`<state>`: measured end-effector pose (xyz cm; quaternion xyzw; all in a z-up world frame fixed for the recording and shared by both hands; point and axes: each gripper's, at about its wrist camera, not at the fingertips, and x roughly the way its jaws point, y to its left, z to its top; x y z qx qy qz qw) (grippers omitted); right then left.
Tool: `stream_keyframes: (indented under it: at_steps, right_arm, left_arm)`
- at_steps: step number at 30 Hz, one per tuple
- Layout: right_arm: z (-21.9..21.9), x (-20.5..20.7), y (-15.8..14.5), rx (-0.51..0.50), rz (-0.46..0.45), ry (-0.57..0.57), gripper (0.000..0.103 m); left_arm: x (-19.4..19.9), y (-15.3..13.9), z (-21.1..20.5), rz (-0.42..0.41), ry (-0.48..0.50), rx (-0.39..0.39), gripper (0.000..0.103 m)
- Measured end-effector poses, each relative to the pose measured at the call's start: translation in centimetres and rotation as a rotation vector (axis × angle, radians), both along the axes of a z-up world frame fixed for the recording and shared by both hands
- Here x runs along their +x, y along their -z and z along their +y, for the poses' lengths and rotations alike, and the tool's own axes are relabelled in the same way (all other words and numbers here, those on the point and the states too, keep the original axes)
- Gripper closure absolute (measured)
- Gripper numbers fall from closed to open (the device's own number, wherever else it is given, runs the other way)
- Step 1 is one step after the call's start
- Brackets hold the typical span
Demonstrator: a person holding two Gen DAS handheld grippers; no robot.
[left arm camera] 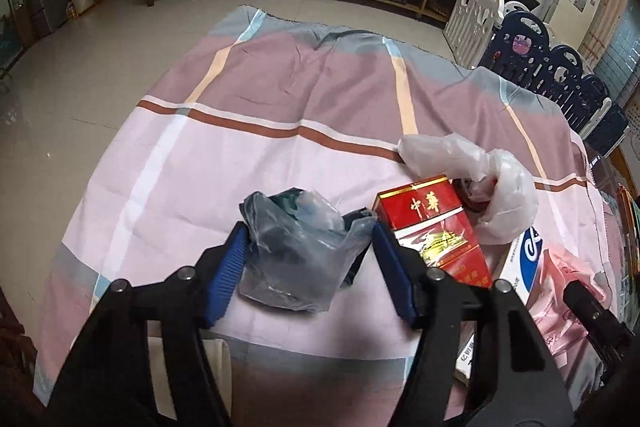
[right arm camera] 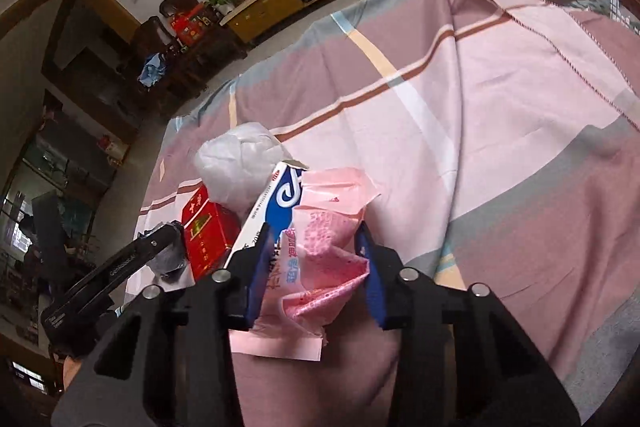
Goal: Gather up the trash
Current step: 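Grasp the grey plastic bag with the left tool while the right tool grasps the pink wrapper, then lift the grey plastic bag and pink wrapper above the table with both tools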
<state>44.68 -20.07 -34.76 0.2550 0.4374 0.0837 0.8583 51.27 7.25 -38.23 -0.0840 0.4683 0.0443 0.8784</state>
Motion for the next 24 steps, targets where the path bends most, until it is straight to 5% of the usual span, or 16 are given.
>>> stream_keyframes:
  at_steps: [7,13,17,24]
  right_arm:
    - [-3.8,-6.3,-6.2,-0.004,-0.225,0.014,0.075]
    - [-5.2,-16.6,-13.0,-0.228,-0.55,-0.032,0.076]
    - [-7.8,-22.7,-14.3,-0.224,-0.641,0.028,0.076]
    - [-9.9,-25.3,-13.8,-0.166,-0.603,0.057,0.076]
  left_arm:
    - [-7.2,-8.3,-0.6,-0.252,0.041,-0.042,0.054]
    - [-18.8,-14.0,-4.3,-0.477,0.14,0.105,0.054]
    - [-24.1,-14.5,-6.0,-0.508,0.186,0.132,0.054]
    - [-27.4,-14.8,-8.0,-0.524,0.224,0.159,0.052]
